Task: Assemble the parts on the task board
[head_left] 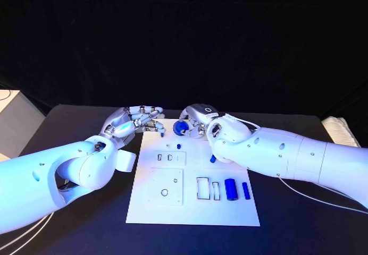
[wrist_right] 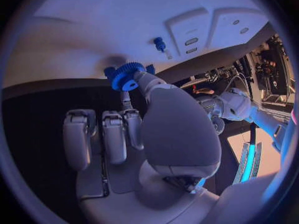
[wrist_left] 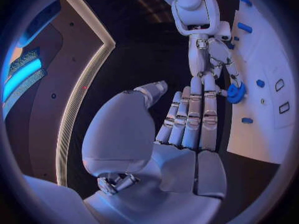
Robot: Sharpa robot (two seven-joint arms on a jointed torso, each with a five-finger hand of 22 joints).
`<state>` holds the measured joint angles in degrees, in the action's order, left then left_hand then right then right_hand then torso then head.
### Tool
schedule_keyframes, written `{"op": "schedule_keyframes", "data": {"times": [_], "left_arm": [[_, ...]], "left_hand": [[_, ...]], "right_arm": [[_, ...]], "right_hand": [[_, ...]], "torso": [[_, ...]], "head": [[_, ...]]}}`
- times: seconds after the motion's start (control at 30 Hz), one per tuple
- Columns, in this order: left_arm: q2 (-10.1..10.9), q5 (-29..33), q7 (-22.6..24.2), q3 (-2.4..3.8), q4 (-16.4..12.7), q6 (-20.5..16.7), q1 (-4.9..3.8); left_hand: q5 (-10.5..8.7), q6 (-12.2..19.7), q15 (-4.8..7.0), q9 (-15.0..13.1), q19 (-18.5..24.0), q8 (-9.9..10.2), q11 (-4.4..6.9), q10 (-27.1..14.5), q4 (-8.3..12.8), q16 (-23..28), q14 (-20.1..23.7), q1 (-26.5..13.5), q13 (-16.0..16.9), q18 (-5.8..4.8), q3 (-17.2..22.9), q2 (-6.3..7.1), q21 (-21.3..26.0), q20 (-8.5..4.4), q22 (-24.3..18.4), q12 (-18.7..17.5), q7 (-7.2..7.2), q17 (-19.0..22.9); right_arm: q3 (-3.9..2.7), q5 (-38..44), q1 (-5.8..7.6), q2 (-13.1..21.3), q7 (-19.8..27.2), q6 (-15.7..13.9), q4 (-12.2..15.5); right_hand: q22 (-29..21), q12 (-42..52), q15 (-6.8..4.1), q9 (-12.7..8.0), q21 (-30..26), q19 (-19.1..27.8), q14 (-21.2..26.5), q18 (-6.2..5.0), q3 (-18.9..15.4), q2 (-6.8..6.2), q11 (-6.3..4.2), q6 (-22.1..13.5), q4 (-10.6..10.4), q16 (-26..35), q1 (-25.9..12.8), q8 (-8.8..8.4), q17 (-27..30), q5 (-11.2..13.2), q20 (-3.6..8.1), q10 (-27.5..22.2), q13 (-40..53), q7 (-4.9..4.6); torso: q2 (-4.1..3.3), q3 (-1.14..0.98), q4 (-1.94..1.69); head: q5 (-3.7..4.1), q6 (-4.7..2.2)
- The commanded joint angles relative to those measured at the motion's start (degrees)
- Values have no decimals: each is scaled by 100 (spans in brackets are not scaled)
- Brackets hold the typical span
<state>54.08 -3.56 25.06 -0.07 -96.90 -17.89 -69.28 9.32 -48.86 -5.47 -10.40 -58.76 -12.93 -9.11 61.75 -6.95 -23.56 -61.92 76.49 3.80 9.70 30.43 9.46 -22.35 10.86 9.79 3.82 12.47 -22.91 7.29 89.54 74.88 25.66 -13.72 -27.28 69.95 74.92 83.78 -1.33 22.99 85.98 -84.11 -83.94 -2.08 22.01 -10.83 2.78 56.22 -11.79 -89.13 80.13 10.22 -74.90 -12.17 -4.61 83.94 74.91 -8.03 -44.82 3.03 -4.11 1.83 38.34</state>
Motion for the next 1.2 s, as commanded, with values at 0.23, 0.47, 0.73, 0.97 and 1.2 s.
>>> {"op": "schedule_keyframes", "data": {"times": [0.23, 0.47, 0.73, 0.97, 1.2], "left_arm": [[-10, 2, 25, 4, -12, 109, -5], [-13, 1, 22, 4, -11, 112, -6], [-9, 1, 20, 4, -5, 111, -6], [-12, 0, 13, 4, 2, 118, -6], [-18, 0, -3, 4, 5, 134, -6]], "left_hand": [[-23, -15, -4, -9, 32, 36, -14, -12, 22, -20, 27, -15, -1, 54, -3, -33, -38, -11, 7, -17, 44, -7], [-23, -15, -4, -9, 32, 36, -14, -12, 22, -20, 27, -15, -1, 54, -3, -33, -38, -11, 7, -17, 44, -7], [-23, -15, -4, -9, 32, 36, -14, -12, 22, -20, 27, -15, -1, 54, -3, -33, -38, -11, 7, -17, 44, -7], [-23, -15, -4, -9, 32, 36, -14, -12, 22, -20, 27, -15, -1, 54, -3, -33, -38, -11, 7, -17, 44, -7], [-24, -20, -4, -11, 54, 41, -14, -12, 36, -49, 54, -13, 0, 54, 1, -35, -70, -11, 24, -15, 42, -40]], "right_arm": [[18, 98, -51, -93, -41, 185, -67], [38, 113, -97, -193, -84, 213, -227], [45, 126, -129, -257, -122, 222, -394], [46, 141, -135, -277, -152, 98, -421], [46, 77, -136, -286, -94, 109, -428]], "right_hand": [[992, 27, -37, 20, 12, -366, -572, 74, 37, -4, -35, 127, 4, -28, -47, 82, -1360, 29, 39, 83, 951, 92], [979, 20, -36, 18, 2, -360, -571, 71, 41, -11, -33, 122, 4, -27, -55, 79, -1357, 35, 39, 78, 945, 91], [981, 14, -35, 16, 3, -361, -571, 71, 47, -15, -32, 115, 4, -27, -62, 76, -1356, 39, 38, 73, 940, 89], [971, 1, -33, 12, -5, -356, -569, 69, 57, -19, -28, 102, 1, -24, -75, 69, -1350, 43, 37, 61, 928, 85], [958, -47, -3, -26, -19, -348, -568, 66, 85, -89, 10, -21, -45, -23, -220, -2, -1348, 65, 16, 19, 892, 40]], "torso": [[3, -2, 3], [4, 2, -8], [5, 1, 1], [0, -4, 1], [3, -2, 4]], "head": [[-7, 11], [-9, -1], [-10, -14], [-11, -21], [-11, -32]]}}
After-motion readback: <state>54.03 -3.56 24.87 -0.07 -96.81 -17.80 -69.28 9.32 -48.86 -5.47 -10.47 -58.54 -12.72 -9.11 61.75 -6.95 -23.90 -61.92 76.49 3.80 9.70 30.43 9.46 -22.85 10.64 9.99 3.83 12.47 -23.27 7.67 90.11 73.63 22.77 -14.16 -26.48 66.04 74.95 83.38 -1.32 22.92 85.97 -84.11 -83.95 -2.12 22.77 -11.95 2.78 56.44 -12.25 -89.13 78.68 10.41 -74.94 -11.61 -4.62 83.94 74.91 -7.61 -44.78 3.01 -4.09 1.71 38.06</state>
